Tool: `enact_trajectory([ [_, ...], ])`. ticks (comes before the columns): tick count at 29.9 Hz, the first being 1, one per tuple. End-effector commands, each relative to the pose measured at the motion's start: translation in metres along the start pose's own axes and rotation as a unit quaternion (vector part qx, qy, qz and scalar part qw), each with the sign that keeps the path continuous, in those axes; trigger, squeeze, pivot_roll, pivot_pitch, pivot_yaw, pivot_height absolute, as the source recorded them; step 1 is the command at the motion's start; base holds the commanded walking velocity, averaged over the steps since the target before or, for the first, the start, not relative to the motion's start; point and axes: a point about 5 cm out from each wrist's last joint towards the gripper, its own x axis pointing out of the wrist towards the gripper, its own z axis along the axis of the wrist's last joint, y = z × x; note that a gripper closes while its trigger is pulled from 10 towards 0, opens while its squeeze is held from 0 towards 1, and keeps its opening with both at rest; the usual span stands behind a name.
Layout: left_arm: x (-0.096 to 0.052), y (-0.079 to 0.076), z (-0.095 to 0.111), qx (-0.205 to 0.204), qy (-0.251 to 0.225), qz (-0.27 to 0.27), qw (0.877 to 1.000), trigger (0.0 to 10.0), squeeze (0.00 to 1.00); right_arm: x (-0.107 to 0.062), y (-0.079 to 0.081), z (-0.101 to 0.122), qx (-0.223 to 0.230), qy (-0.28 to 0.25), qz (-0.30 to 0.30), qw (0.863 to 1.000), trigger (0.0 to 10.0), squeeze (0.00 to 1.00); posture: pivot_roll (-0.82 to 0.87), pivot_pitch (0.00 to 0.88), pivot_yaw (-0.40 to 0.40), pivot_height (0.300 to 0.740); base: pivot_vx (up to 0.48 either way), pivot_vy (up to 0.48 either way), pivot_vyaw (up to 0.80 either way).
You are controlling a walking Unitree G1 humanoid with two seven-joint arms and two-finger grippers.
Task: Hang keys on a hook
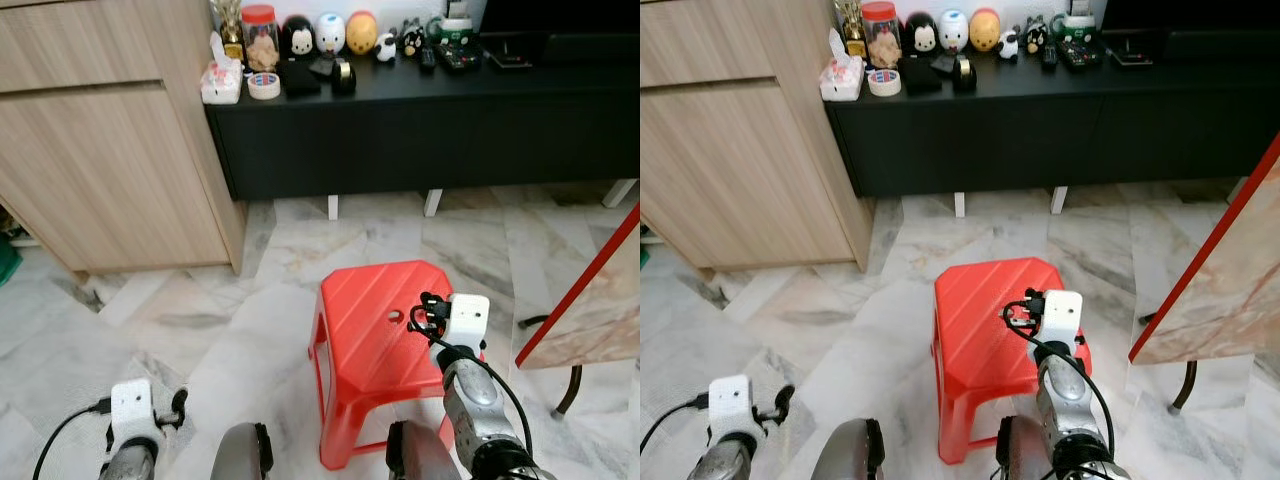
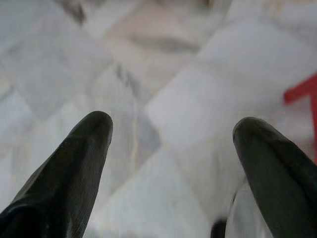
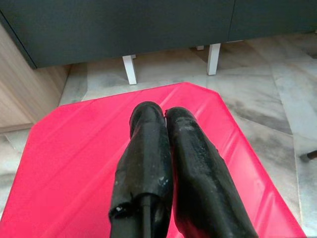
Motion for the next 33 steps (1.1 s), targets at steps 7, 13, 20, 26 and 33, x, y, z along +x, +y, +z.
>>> enact_trajectory([
  [7,-0.014,0.008,-0.036,0.001,0.075,0.020,0.997,10.0,0.00,-0.001,0.002,-0.002,0.002,0.006,0.001,1.000,10.0,0.00,0.06,0.052,-0.010,0.657,0.000,0.000,0.00],
  [13,-0.015,0.006,-0.040,0.005,0.086,0.017,0.996,10.0,0.00,-0.001,0.003,-0.001,0.003,0.003,0.001,1.000,10.0,0.00,0.05,0.039,-0.002,0.692,0.000,0.000,0.00],
  [20,-0.017,0.006,-0.044,0.008,0.095,0.017,0.995,10.0,0.00,-0.001,0.005,-0.001,0.005,0.002,0.002,1.000,10.0,0.00,0.05,0.023,0.002,0.737,0.000,0.000,0.00],
  [26,-0.021,0.007,-0.051,0.010,0.111,0.018,0.994,10.0,0.00,-0.005,0.005,-0.008,0.011,0.012,-0.005,1.000,10.0,0.00,0.05,0.009,0.003,0.740,0.000,0.000,0.00],
  [33,-0.027,0.008,-0.061,0.008,0.132,0.021,0.991,10.0,0.00,-0.006,0.005,-0.010,0.009,0.015,-0.006,1.000,10.0,0.00,0.04,0.000,0.006,0.740,0.000,0.000,0.00],
])
